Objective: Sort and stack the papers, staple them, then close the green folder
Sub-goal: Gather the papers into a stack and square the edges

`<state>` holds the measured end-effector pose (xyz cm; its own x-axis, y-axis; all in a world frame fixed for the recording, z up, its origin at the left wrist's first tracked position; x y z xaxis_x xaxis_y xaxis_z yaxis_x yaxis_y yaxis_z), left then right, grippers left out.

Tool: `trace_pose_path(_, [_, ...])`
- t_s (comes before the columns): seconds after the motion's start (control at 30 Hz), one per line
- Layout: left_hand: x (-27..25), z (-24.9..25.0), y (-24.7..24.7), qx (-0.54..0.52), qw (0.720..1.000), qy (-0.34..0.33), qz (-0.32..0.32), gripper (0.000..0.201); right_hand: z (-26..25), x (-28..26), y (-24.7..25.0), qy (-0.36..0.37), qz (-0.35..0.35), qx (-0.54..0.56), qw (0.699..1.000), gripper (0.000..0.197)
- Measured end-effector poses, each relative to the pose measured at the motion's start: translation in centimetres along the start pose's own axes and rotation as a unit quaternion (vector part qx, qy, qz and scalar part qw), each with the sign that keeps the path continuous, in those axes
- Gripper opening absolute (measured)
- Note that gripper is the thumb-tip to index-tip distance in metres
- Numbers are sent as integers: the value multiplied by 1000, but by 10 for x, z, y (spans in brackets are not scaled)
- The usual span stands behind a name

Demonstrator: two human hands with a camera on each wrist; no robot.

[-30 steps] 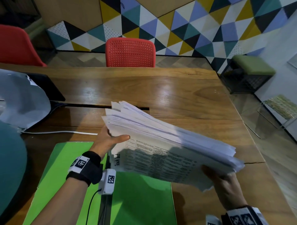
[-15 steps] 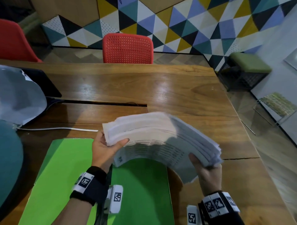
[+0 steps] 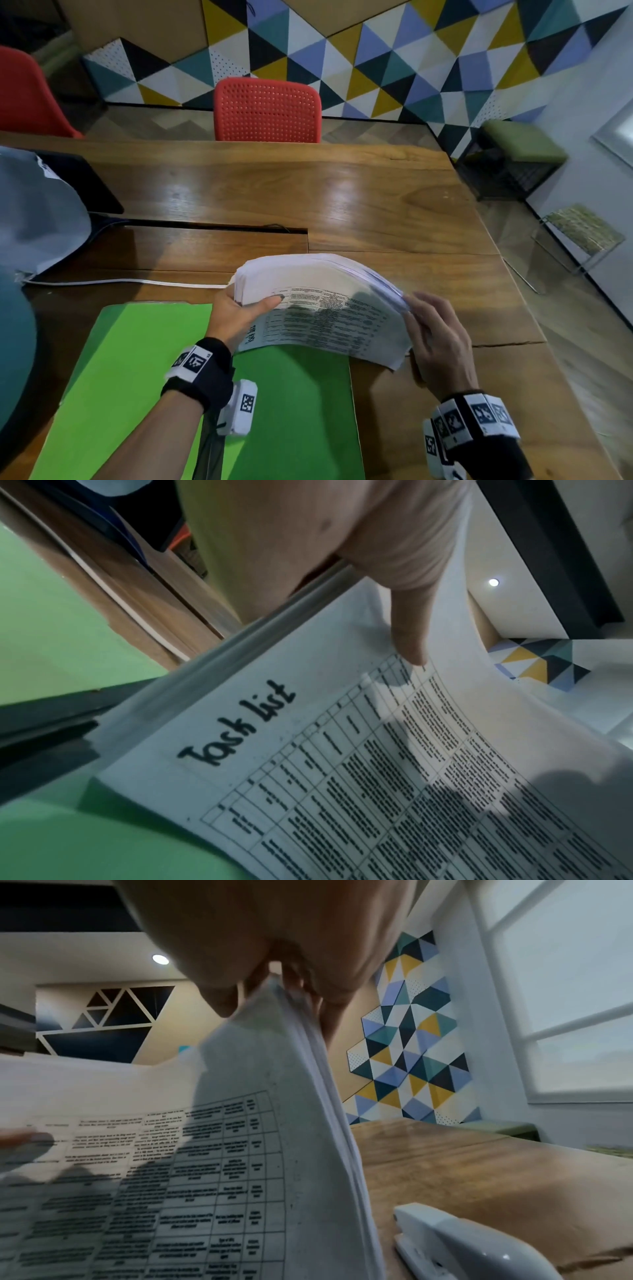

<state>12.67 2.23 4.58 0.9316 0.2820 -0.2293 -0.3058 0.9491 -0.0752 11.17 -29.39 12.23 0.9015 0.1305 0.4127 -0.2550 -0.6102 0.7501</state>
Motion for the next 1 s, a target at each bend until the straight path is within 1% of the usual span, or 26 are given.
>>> trace_pose_path(0.03, [1,-3,-1,-2,1000,4,1,31,2,-1,0,-13,6,-1,1000,48])
trace_pose_path(0.07, [2,-6,0,-7,1000,7,2,30,5,-3,-1,-33,6,1,999,60])
trace_pose_path(0.1, [3,-8,1,-13,1000,9,3,31,12,-4,-2,-63,1,17,998,77])
trace_pose_path(0.13, [3,-8,1,-17,1000,12,3,31,21,-6,-3,-108,-8,55,993,96])
trace_pose_path(0.17, [3,-8,1,-23,1000,14,-2,31,32,-8,-4,-162,-21,109,981,110])
trace_pose_path(0.2, [2,-8,2,-26,999,16,-11,31,43,-9,-7,-208,-35,172,962,114])
trace_pose_path(0.23, [0,-6,3,-25,999,18,-20,32,51,-11,-10,-235,-51,228,944,106])
trace_pose_path(0.27, [-2,-6,5,-21,999,18,-27,33,57,-12,-11,-238,-61,259,934,86])
trace_pose_path(0.33, [-5,-6,15,-28,999,9,-34,41,55,-13,-9,-209,-61,241,946,37])
trace_pose_path(0.37, [-7,-6,20,-39,999,3,-35,50,49,-14,-5,-196,-55,253,946,21])
trace_pose_path(0.4, [-11,-5,24,-57,998,-3,-31,58,40,-15,2,-180,-46,267,945,23])
trace_pose_path(0.43, [-15,-3,28,-81,996,-17,-23,60,33,-15,7,-160,-34,286,944,32])
trace_pose_path(0.47, [-19,-1,31,-108,993,-33,-19,60,29,-17,13,-156,-20,317,935,40])
trace_pose_path(0.5, [-23,-3,34,-126,991,-41,-16,59,29,-21,15,-170,-7,353,920,46])
trace_pose_path(0.53, [-26,-6,35,-131,990,-39,-16,61,29,-27,12,-186,-12,377,907,49])
trace_pose_path(0.6, [-32,-15,32,-121,992,-37,-17,76,32,-45,-8,-224,-65,394,889,60])
trace_pose_path(0.63, [-36,-17,24,-99,994,-26,-25,74,35,-54,-21,-249,-80,402,878,59])
trace_pose_path(0.67, [-39,-21,15,-90,995,-8,-34,61,37,-61,-31,-269,-80,414,866,54])
trace_pose_path(0.73, [-43,-18,-7,-97,994,1,-57,24,32,-63,-41,-267,-49,429,861,42])
trace_pose_path(0.77, [-45,-15,-14,-87,995,-6,-51,16,27,-61,-41,-252,-39,443,859,42])
trace_pose_path(0.83, [-44,-10,-15,-82,996,-24,-26,13,24,-58,-33,-250,-22,459,852,43])
trace_pose_path(0.87, [-43,-8,-9,-80,996,-36,-8,17,24,-58,-26,-254,-15,455,853,44])
trace_pose_path(0.93, [-40,-12,7,-81,995,-53,20,35,28,-62,-16,-249,-15,434,865,45])
trace_pose_path(1.0, [-37,-19,14,-69,997,-36,29,56,34,-66,-16,-255,-22,394,883,39])
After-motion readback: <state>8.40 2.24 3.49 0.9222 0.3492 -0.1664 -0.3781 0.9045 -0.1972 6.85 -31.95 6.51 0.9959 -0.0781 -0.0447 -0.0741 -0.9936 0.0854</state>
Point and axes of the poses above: each hand's wrist, its own x-axis towards the middle knuckle, its own y-axis out of the back of the hand, z = x × y, the point moved 5 cm from there along x, towards the middle knuckle, and after that the axes turned 3 degrees about -y, right-handed, at the moved point
